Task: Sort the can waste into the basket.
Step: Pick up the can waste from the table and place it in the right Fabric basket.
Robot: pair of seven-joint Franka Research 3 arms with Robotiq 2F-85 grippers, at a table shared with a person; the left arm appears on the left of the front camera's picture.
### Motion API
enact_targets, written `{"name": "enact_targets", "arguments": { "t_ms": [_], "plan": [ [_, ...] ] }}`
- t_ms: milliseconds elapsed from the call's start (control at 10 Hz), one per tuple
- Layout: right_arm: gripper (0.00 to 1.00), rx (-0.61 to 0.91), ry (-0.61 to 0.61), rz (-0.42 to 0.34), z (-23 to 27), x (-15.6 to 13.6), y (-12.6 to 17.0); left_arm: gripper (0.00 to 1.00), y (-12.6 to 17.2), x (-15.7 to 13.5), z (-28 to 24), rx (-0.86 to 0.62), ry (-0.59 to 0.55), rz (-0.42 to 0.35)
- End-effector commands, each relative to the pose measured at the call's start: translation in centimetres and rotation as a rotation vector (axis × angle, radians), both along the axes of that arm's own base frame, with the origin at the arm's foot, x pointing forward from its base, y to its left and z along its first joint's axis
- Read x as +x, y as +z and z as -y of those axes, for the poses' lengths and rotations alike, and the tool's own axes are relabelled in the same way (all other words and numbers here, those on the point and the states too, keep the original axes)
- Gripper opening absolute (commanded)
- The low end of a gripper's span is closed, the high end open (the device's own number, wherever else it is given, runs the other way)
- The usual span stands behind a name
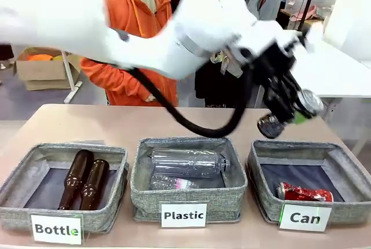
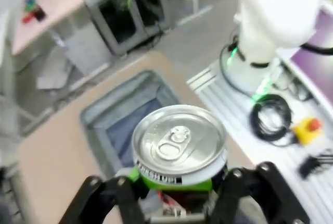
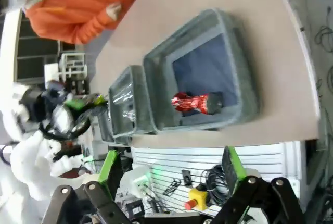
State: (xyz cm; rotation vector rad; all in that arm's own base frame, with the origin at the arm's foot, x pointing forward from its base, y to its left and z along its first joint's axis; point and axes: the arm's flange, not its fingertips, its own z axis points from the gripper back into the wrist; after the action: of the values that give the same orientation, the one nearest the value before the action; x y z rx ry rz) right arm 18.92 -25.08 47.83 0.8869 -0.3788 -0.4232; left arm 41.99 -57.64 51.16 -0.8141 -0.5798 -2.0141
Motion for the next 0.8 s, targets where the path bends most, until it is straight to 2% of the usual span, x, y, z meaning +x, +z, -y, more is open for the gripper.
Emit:
{"name": "enact_targets", "arguments": {
  "t_ms": [0,100,200,400,700],
  "plan": [
    [1.0,-0.002,-0.053,0.135,1.9,-3.4,0.2,0.39,-2.1,3.7,9.1,0.119,-0.012,0.012],
    [1.0,0.071,-0.102,0.23,3.0,-4.7,0.1,0.39,-3.5,4.0,12.1,0.175,0.011,0.037],
    [1.0,-0.006,-0.038,0.058,1.5,-2.4,0.1,0.39,-4.6,4.7,13.9,0.214,0.011,0.0],
    [1.0,-0.006,-0.038,0.058,1.5,-2.4,0.1,0.39,-5.9,5.2,14.8,0.252,0.047,-0.018],
    [1.0,-0.006,-0.038,0.058,1.5,-2.4,0.1,0.39,-6.1,5.1,14.5,0.271,0.077,0.021]
  ]
}}
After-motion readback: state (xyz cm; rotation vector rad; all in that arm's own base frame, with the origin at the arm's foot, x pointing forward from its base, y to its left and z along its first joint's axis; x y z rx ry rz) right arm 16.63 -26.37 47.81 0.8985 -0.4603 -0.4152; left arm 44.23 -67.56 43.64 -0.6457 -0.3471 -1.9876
